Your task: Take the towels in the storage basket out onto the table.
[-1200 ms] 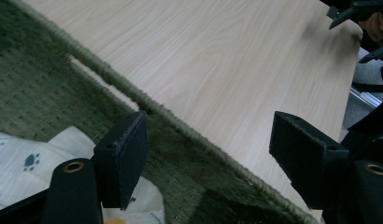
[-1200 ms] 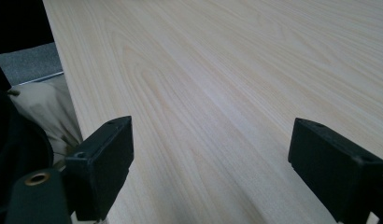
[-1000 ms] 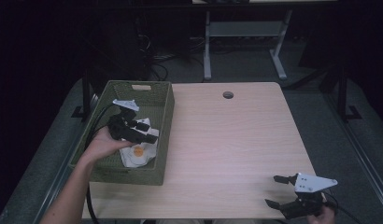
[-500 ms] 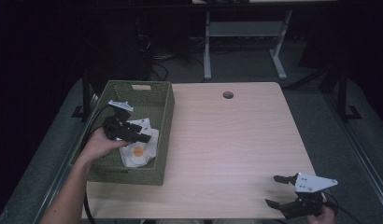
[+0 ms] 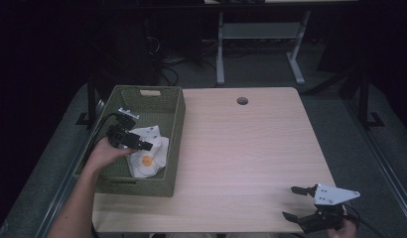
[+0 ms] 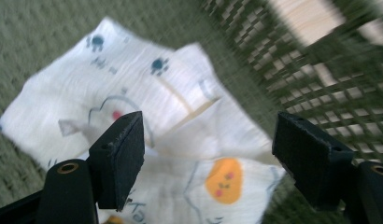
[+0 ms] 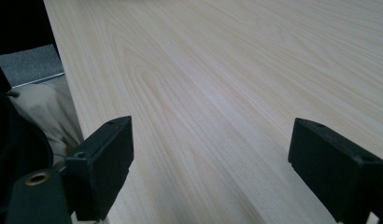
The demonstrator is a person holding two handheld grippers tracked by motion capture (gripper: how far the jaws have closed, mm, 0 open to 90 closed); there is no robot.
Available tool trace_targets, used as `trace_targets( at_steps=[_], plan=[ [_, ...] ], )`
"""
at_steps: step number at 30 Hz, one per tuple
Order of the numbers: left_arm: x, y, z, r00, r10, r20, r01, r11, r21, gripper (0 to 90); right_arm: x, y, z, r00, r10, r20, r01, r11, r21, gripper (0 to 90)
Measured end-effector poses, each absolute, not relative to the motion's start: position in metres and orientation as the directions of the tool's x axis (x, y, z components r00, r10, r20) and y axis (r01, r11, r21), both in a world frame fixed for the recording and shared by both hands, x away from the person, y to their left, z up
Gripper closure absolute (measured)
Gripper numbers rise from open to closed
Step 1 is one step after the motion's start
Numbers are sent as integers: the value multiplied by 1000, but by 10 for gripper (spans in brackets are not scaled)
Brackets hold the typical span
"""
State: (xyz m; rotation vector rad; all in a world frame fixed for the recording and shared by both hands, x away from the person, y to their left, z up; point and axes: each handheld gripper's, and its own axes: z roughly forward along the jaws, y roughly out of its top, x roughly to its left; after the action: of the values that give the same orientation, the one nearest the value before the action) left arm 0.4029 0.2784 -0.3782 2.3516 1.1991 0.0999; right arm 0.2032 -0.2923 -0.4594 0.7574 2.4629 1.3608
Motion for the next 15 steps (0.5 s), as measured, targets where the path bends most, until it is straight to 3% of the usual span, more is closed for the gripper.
trace_targets(
  at_steps=[10, 15],
  plan=[
    [412, 270, -404, 573, 818, -45, 787, -534, 311, 286, 204, -292, -460, -839, 542, 50, 332, 437, 836, 138],
    [413, 264, -413, 575, 817, -48, 797, -547, 256, 284, 204, -292, -460, -839, 542, 50, 333, 438, 835, 139]
  ],
)
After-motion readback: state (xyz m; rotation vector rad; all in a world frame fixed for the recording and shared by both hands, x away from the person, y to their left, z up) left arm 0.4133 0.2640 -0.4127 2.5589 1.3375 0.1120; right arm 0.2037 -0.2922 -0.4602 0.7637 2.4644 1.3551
